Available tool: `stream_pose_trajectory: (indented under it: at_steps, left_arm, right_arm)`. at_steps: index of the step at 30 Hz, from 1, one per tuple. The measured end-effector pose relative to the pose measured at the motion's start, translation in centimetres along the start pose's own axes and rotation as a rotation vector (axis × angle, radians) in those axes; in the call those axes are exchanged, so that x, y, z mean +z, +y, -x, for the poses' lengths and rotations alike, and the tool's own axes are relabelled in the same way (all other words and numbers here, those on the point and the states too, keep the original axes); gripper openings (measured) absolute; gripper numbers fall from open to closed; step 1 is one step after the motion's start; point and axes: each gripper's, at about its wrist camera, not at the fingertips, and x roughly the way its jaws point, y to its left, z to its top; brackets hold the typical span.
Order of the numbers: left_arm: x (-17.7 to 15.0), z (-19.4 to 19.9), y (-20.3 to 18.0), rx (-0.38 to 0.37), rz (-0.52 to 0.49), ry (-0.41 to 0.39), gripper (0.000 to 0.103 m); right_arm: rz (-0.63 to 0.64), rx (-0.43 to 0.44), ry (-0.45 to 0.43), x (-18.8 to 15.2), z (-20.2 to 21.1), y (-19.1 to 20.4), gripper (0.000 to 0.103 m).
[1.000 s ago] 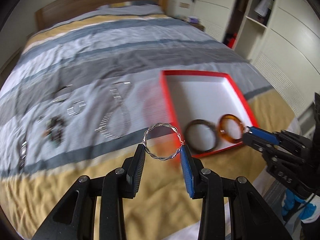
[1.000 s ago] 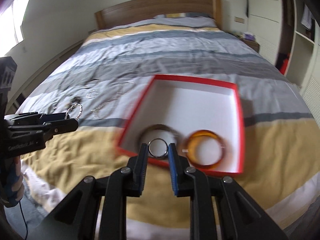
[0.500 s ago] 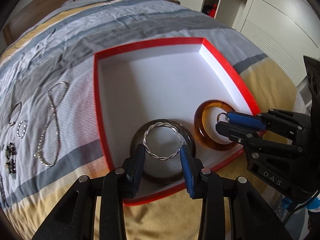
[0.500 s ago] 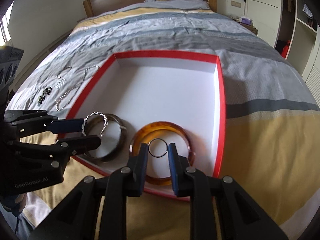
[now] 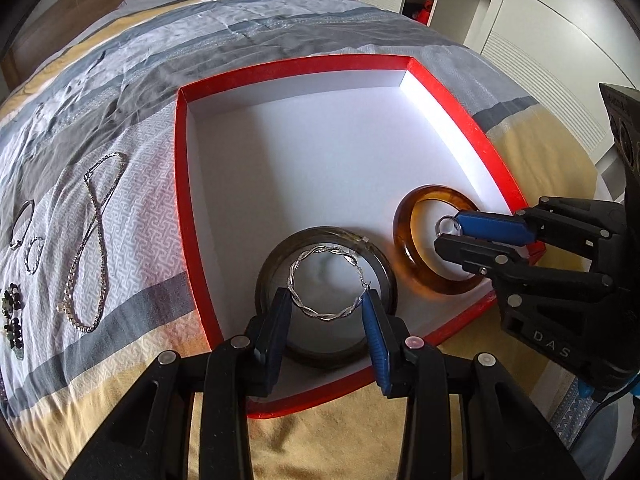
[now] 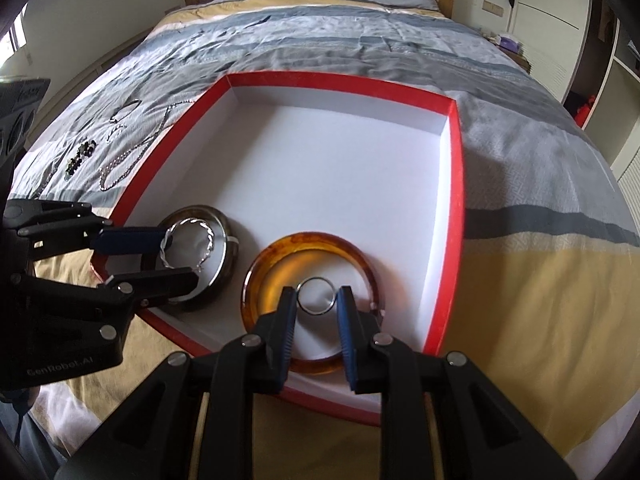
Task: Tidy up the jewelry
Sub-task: 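Carry the bracelet and ring into the red box, placing them on the bangles, then open both tools to release the items and withdraw from the box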
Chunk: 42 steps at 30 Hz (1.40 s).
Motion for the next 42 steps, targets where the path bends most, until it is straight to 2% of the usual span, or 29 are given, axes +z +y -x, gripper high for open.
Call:
stream_pose_trajectory:
  at_steps: [5,9,10,18,23,26,33,42]
  left_arm:
    - [-0.1,0.3,0.1,-0.007,0.005,0.007,0.038]
    - [-0.2,1.3,0.2,-0.013,0.012,-0.007,0.052]
    - [-0.2,1.8,0.2,-0.011,0.015,-0.015,0.053]
    - [-1.3,6.8,-0.2,-0.004,0.033,-0.085,0.056]
    - [-3.1,10.4,-0.4,0.033,0.032,-0.122,0.056]
    - [-4.4,12.5,-0.1,0.051,0.048,-0.131,0.056]
    - [-8.8,18.0,1.2,0.130,0.132,-0.203,0.068]
    - [-13.5,23.7,3.3,0.212,0.212,-0.296,0.071]
  right_arm:
    - [-0.001,-0.011,0.017,-0.1,0.3,-0.4,0.022]
    - [-0.004,-0.022,0.013,-0.2,1.2,-0.6,0.024]
    - [-0.003,-0.027,0.009,-0.3,1.7,-0.6,0.024]
    - [-0.050,-0.048,-0.055,-0.8,6.0,-0.8,0.024]
    - [-0.079,-0.062,-0.098,-1.5,9.1,-0.1,0.025]
    - [-0.099,-0.067,-0.120,-2.0,10.9,0.7,0.026]
    - [-0.093,-0.045,-0.175,-3.3,14.7,4.6,0.027]
    - [-0.051,0.003,-0.210,-4.8,17.7,10.1,0.033]
